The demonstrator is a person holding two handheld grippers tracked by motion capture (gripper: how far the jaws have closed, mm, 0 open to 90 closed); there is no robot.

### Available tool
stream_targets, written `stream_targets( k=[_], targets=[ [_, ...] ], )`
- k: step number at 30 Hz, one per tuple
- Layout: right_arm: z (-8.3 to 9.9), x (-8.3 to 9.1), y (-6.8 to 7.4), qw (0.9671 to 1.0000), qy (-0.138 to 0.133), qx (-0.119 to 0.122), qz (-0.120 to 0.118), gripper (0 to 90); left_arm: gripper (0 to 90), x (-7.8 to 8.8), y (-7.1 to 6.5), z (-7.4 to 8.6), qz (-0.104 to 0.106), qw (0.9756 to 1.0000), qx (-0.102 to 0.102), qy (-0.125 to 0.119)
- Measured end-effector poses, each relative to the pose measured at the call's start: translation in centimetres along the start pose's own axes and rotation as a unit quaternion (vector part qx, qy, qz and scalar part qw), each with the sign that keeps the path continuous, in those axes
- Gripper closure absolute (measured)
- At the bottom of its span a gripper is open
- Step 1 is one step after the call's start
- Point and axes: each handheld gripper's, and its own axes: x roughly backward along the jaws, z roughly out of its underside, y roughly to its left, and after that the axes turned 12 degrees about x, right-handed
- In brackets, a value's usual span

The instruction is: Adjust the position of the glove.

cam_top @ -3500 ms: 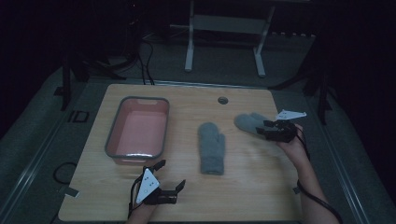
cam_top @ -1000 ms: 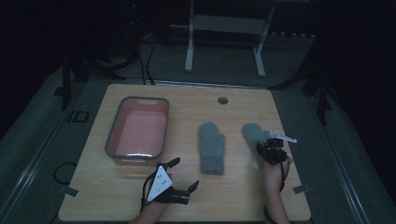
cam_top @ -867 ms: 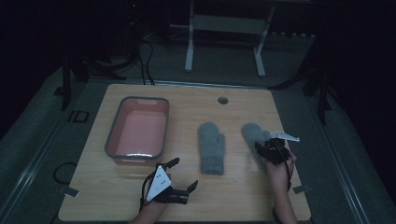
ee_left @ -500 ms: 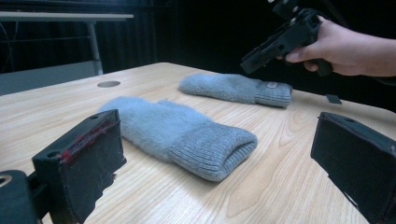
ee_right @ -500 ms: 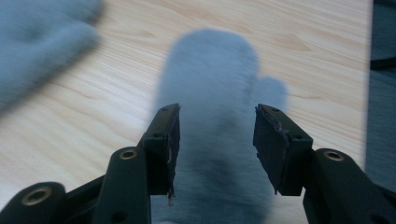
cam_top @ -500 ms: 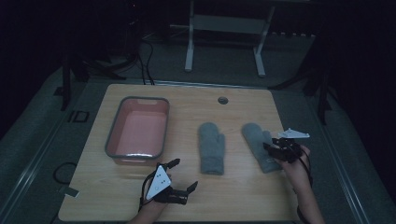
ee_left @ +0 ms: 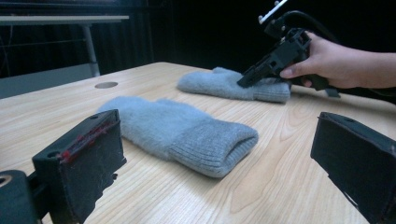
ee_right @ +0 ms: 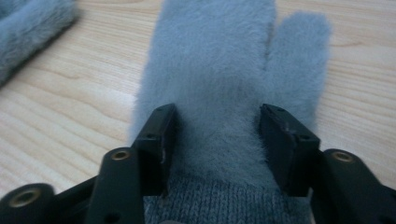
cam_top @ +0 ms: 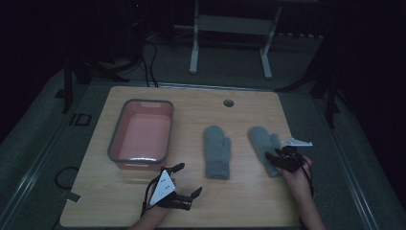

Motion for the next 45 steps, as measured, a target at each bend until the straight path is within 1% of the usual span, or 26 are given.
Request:
stream_targets(
  k=[1, 3, 5, 7, 9, 11, 13, 15, 18, 20, 21, 23, 25, 26, 27, 28, 29, 31, 34, 37, 38, 39, 40, 43, 44, 45],
  targets=[
    [0.1, 0.0, 0.1, 1.0000, 0.000, 0.000, 0.004, 51.9, 2.7, 0.0, 0.1, 0.0, -0.001, 1.0000, -0.001, 0.002],
    [0.2, -0.1, 0.4, 0.9999, -0.005, -0.013, 0.010, 58.3, 2.7, -0.1, 0.1, 0.1, -0.002, 1.0000, 0.001, 0.003],
    [0.2, -0.1, 0.6, 0.9998, -0.006, -0.013, 0.014, 64.9, 2.7, -0.1, 0.1, 0.1, -0.002, 1.0000, 0.002, 0.003],
    [0.2, 0.1, 0.7, 0.9992, -0.008, -0.036, 0.015, 73.7, 2.7, -0.1, 0.1, 0.1, -0.006, 1.0000, 0.000, 0.004],
    [0.1, 0.2, 1.0, 0.9985, -0.013, -0.050, 0.015, 80.1, 2.7, -0.2, 0.1, 0.1, -0.008, 0.9999, -0.002, 0.007],
    [-0.2, 0.6, 1.2, 0.9971, -0.023, -0.071, 0.016, 82.9, 2.6, -0.2, 0.2, 0.1, -0.010, 0.9999, -0.001, 0.007],
    [-0.8, 1.1, 1.8, 0.9966, -0.033, -0.071, 0.026, 83.5, 2.7, -0.2, 0.2, 0.1, -0.011, 0.9999, 0.001, 0.007],
    [-1.5, 1.7, 2.3, 0.9956, -0.044, -0.076, 0.031, 83.8, 2.7, -0.2, 0.2, 0.2, -0.011, 0.9999, 0.002, 0.006],
    [-2.7, 2.5, 3.1, 0.9937, -0.054, -0.088, 0.043, 83.8, 2.7, -0.2, 0.2, 0.2, -0.011, 0.9999, 0.002, 0.007],
    [-3.6, 3.1, 3.8, 0.9925, -0.063, -0.090, 0.054, 83.9, 2.7, -0.2, 0.2, 0.2, -0.009, 0.9999, 0.002, 0.007],
    [-4.1, 3.4, 4.1, 0.9917, -0.068, -0.094, 0.055, 83.9, 2.7, -0.2, 0.2, 0.2, -0.009, 0.9999, 0.002, 0.007],
    [-4.9, 3.9, 4.7, 0.9894, -0.078, -0.112, 0.048, 84.0, 2.6, -0.2, 0.2, 0.2, -0.010, 0.9999, 0.002, 0.010],
    [-5.8, 4.2, 5.7, 0.9874, -0.087, -0.124, 0.047, 84.0, 2.7, -0.3, 0.2, 0.3, -0.012, 0.9999, 0.000, 0.011],
    [-5.8, 4.2, 5.7, 0.9874, -0.087, -0.124, 0.047, 84.0, 2.7, -0.3, 0.2, 0.3, -0.012, 0.9999, 0.000, 0.011],
    [-6.2, 4.2, 6.3, 0.9868, -0.091, -0.126, 0.047, 84.0, 2.7, -0.3, 0.2, 0.3, -0.013, 0.9999, -0.001, 0.010],
    [-6.8, 4.1, 7.3, 0.9871, -0.095, -0.120, 0.046, 84.0, 2.7, -0.3, 0.2, 0.3, -0.013, 0.9999, -0.001, 0.010],
    [-7.0, 3.9, 8.1, 0.9869, -0.099, -0.121, 0.041, 84.0, 2.7, -0.2, 0.2, 0.3, -0.014, 0.9999, 0.001, 0.010],
    [-7.5, 3.4, 9.6, 0.9885, -0.096, -0.112, 0.032, 83.9, 2.7, -0.2, 0.3, 0.4, -0.014, 0.9998, 0.003, 0.010],
    [-8.1, 2.7, 11.5, 0.9886, -0.095, -0.116, 0.015, 83.9, 2.7, -0.2, 0.2, 0.4, -0.014, 0.9998, 0.002, 0.010],
    [-8.6, 2.1, 12.9, 0.9875, -0.096, -0.125, 0.001, 83.9, 2.7, -0.2, 0.2, 0.4, -0.015, 0.9998, -0.002, 0.009],
    [-8.6, 2.1, 12.9, 0.9875, -0.096, -0.125, 0.001, 83.9, 2.7, -0.2, 0.2, 0.4, -0.015, 0.9998, -0.002, 0.009],
    [-8.8, 1.8, 13.3, 0.9866, -0.097, -0.131, -0.002, 83.9, 2.7, -0.2, 0.1, 0.4, -0.017, 0.9998, -0.004, 0.009],
    [-9.2, 1.5, 14.2, 0.9856, -0.100, -0.136, -0.001, 83.9, 2.7, -0.2, 0.1, 0.4, -0.018, 0.9998, -0.004, 0.008],
    [-9.7, 0.8, 15.3, 0.9850, -0.101, -0.140, 0.001, 83.9, 2.7, -0.2, 0.2, 0.3, -0.021, 0.9997, -0.004, 0.008],
    [-9.7, 0.8, 15.3, 0.9850, -0.101, -0.140, 0.001, 83.9, 2.7, -0.2, 0.2, 0.3, -0.021, 0.9997, -0.004, 0.008],
    [-9.8, 0.6, 15.6, 0.9844, -0.104, -0.142, -0.002, 83.9, 2.7, -0.2, 0.2, 0.3, -0.022, 0.9997, -0.002, 0.008]
  ],
)
